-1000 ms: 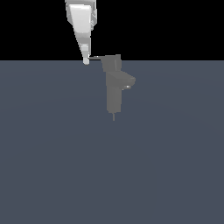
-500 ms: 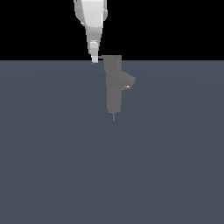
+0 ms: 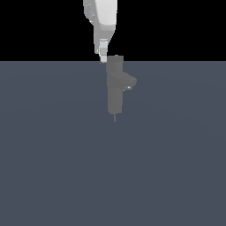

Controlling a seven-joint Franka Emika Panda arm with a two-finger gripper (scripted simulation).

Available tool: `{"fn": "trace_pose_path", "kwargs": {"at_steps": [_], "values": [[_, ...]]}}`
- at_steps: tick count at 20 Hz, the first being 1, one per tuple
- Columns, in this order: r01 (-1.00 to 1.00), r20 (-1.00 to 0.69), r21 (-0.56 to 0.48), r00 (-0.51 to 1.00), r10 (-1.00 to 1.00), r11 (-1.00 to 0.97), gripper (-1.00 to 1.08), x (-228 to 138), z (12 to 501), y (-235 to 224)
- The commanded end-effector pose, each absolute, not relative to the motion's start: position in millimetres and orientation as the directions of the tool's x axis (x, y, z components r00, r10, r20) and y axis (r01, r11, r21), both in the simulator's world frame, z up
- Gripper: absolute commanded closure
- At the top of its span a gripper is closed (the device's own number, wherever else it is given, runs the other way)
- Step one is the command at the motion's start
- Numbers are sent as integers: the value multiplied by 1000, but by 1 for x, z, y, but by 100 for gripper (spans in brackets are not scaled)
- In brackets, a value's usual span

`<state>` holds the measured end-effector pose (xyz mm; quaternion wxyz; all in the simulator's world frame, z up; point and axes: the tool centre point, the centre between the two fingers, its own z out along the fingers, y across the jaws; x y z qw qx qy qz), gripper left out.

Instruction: Turn on the faucet by rotating a designated handle.

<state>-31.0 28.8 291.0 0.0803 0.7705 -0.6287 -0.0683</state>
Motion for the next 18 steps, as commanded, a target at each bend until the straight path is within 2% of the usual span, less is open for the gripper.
{"fn": "trace_pose_path", "kwargs": {"at_steps": [1,11,12,13,18], "values": [[-965,3,202,169,-986,-165,108,-26,294,-7],[-968,4,196,161,-987,-157,108,-19,298,-74],[-968,4,196,161,-987,-157,108,-19,298,-74],[-958,-6,208,201,-980,-198,108,-20,293,-43],[-960,-5,206,195,-981,-192,108,-7,291,-57]]}}
